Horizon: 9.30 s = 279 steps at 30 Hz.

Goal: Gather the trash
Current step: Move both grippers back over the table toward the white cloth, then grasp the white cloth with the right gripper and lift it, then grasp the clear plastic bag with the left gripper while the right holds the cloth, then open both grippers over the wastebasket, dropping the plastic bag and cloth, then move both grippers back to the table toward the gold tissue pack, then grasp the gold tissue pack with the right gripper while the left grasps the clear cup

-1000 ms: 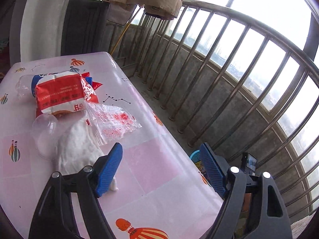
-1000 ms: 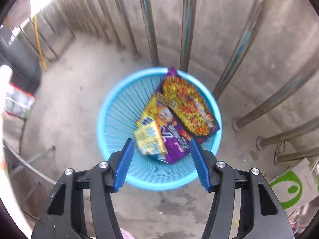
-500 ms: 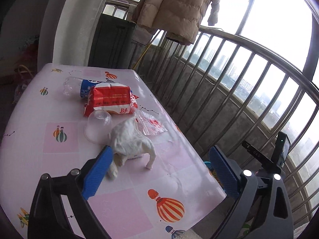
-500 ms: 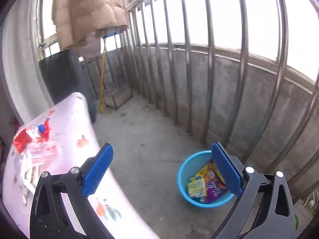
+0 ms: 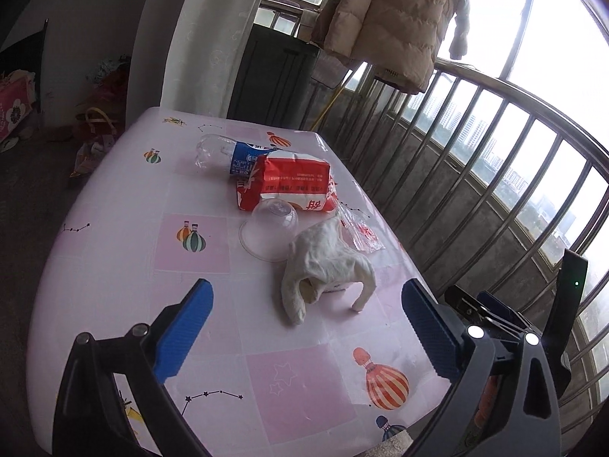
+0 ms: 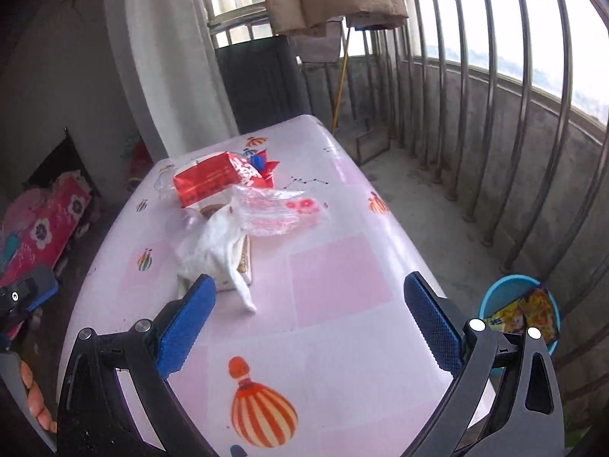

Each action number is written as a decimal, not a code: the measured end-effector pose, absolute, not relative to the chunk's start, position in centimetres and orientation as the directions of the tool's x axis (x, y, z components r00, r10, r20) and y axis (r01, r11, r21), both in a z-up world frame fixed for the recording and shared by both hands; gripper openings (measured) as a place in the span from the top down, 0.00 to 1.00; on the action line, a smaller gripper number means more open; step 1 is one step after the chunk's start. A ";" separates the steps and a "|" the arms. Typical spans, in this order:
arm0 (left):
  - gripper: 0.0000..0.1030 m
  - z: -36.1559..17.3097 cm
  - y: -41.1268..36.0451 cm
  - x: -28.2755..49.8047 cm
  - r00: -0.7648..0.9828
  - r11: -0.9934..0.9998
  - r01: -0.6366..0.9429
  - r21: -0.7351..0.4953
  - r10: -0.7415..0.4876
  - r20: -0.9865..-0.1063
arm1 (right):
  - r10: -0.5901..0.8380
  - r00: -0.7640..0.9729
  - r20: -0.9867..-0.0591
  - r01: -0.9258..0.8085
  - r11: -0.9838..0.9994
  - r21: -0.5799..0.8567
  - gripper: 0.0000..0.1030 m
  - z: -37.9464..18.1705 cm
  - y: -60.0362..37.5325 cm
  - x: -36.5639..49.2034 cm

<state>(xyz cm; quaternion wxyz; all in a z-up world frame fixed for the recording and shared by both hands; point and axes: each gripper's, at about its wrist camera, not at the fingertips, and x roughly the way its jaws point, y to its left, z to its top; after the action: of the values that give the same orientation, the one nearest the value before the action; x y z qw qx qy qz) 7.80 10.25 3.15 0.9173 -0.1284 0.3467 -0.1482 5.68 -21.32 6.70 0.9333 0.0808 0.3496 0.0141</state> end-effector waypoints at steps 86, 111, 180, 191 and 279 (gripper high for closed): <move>0.48 -2.2 6.6 14.0 0.532 0.816 0.380 -0.435 -0.578 -0.619 | 0.839 0.390 -0.381 -0.171 0.472 0.865 0.94 2.3 -26.3 9.6; 0.77 -7.5 0.9 18.2 0.354 0.791 0.211 -0.574 -0.610 -0.709 | 0.690 0.497 -0.527 0.003 0.606 0.796 0.94 -2.3 -29.7 12.8; 0.34 3.4 -11.6 13.7 0.473 0.735 0.633 -0.242 -0.615 -0.631 | 0.120 0.812 -0.571 0.456 0.480 0.749 0.42 -3.1 -52.9 2.4; 0.34 0.9 8.4 12.6 0.681 0.892 0.252 -0.375 -0.439 -0.586 | 0.445 0.684 -0.579 0.192 0.655 0.731 0.41 1.2 -38.9 12.9; 0.29 -4.7 9.1 11.8 0.554 0.904 0.337 -0.264 -0.417 -0.720 | 0.278 0.383 -0.881 -0.136 0.960 0.244 0.34 0.3 -21.1 13.4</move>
<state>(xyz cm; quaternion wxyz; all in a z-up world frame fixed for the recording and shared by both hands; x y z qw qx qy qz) 11.81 9.09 -4.69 0.8803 -0.0475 0.4207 -0.2140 13.43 -21.07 0.27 0.8291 0.0657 0.5411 0.1247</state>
